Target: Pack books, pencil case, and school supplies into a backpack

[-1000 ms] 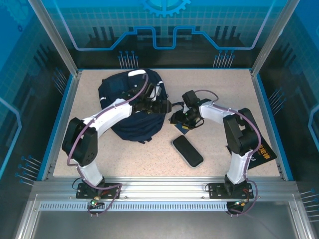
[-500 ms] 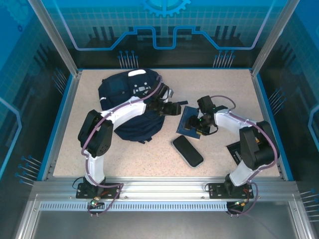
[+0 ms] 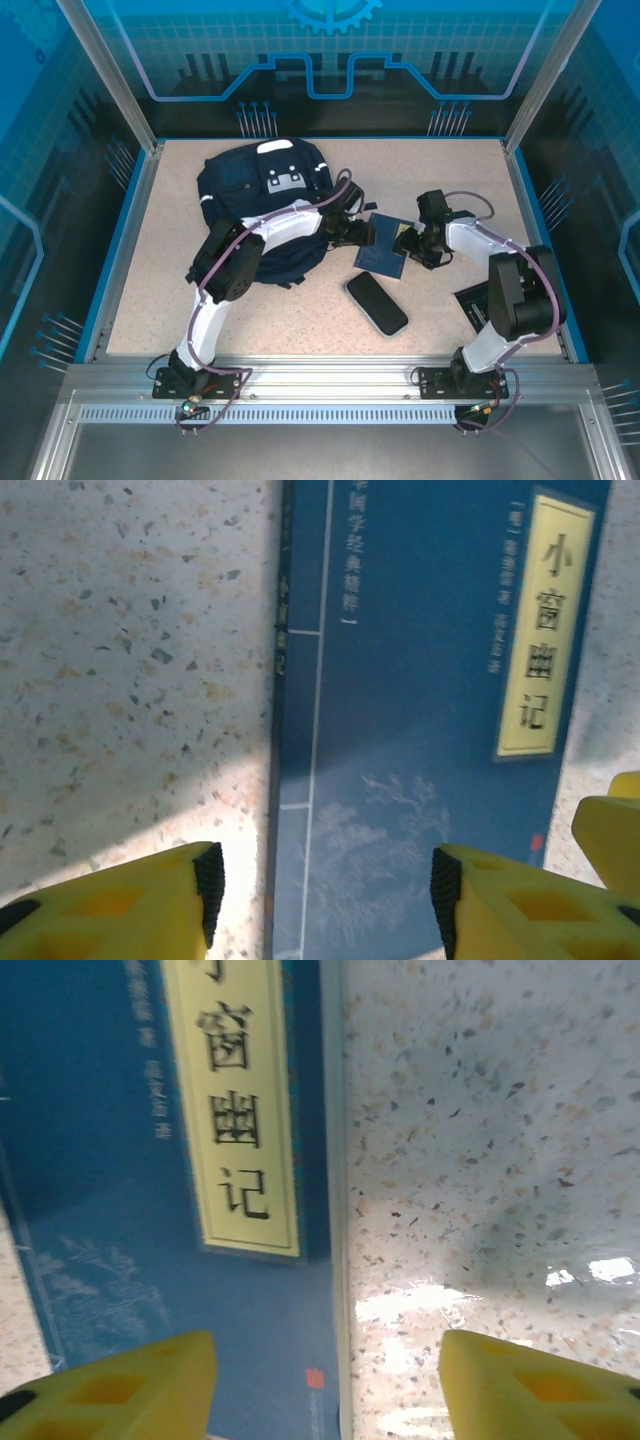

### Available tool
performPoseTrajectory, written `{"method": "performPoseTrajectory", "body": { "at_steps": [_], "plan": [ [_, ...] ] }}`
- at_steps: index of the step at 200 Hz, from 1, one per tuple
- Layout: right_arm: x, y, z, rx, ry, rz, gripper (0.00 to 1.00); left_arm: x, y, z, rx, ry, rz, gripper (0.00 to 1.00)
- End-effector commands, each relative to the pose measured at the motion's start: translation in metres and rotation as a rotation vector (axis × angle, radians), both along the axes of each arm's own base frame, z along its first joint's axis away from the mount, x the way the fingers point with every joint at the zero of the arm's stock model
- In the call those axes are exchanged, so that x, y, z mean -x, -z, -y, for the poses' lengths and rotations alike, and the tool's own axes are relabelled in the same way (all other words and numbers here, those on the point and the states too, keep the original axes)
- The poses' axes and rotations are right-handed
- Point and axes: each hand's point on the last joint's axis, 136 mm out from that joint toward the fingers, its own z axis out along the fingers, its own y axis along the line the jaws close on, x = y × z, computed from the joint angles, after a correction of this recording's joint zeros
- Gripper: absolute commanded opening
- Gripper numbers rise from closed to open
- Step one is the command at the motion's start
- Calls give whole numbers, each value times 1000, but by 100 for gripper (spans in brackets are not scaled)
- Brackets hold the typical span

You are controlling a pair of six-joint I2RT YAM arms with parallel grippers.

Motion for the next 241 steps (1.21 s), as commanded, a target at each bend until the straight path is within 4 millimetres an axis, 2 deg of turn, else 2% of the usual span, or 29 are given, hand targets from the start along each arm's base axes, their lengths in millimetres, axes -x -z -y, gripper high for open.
{"method": "performPoseTrajectory", "body": {
  "at_steps": [1, 46, 99, 136, 189, 214, 228, 241],
  "plan": [
    [-9, 7, -3, -31, -7, -18, 56, 2, 7, 4, -29, -12, -33, 55],
    [-14, 14, -8, -49, -22, -28, 47, 10, 24, 8, -65, 25, -55, 39],
    [-17, 16, -17, -97, -53, -30, 39, 20, 49, 0, -165, 52, -83, 34],
    [-22, -2, -28, -160, -81, 9, 31, 30, 65, -3, -202, 76, -128, 31],
    [-22, -38, -34, -181, -106, 66, 25, 31, 71, -6, -222, 76, -134, 30],
    [-22, -45, -38, -208, -107, 80, 20, 31, 75, -7, -232, 75, -137, 29],
    [-22, -45, -38, -208, -103, 77, 18, 31, 75, -7, -232, 75, -135, 29],
    [-22, -43, -36, -198, -98, 72, 13, 31, 75, -8, -234, 73, -136, 28]
  ]
}}
